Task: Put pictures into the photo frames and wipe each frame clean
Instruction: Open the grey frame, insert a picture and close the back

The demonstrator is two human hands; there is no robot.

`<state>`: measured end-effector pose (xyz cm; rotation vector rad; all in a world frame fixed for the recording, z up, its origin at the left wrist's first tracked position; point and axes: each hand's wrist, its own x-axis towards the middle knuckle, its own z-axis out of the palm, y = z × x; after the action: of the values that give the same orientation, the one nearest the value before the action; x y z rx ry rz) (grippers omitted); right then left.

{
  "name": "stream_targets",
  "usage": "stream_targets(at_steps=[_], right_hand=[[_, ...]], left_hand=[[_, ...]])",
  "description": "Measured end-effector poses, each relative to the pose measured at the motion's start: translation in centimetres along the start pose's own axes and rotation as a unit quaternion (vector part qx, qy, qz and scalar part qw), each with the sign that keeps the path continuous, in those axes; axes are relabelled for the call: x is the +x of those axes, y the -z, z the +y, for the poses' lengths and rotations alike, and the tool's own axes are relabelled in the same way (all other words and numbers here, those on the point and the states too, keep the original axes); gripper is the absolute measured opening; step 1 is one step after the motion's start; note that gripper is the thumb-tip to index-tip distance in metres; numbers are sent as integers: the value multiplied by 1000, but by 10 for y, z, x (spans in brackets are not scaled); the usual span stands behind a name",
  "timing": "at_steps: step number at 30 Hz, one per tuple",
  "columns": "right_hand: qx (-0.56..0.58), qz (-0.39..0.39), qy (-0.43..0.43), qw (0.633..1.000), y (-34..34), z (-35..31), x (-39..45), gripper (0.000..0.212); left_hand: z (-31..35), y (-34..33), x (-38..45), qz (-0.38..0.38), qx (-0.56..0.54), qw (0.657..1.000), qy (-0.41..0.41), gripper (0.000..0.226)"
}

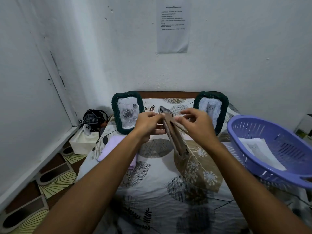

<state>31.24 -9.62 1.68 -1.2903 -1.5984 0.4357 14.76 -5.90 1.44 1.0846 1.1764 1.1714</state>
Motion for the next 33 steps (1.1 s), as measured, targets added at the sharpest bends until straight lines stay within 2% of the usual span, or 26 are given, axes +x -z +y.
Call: stream_targets(at_steps=[2,5,8,11,12,14,17,23,29,33], right_hand=[[18,4,-46,999,6,11,7,18],[44,-46,-155,986,11,35,11,25],[82,-119,-300,943,9,59,5,25],[211,-124,-385,890,3,72,-4,23],[249,-117,-391,878,0,74,-7,20],[263,-103,-381,880,-4,81,-9,18],[210,-112,-379,894,-7,91,-11,18],[126,-130,-383,906,-15,103,-7,12],[56,-140,-368,918,-27,114,5,14],[-8,-167,-349,922,-32,121,13,15]], left_hand=[[-6,8,4,-14,-12,1000,14,15],[-17,20,10,-27,-40,998,48,9],[-30,28,16,-30,-50,994,91,10],[-44,32,23,-32,-46,991,120,10],[-48,33,25,-33,-41,991,127,10],[-57,33,27,-28,-28,989,144,11],[-68,32,30,-5,-8,986,169,13],[-78,31,45,41,65,987,141,15],[-80,33,58,20,131,980,145,29],[-79,32,66,28,238,964,116,27]])
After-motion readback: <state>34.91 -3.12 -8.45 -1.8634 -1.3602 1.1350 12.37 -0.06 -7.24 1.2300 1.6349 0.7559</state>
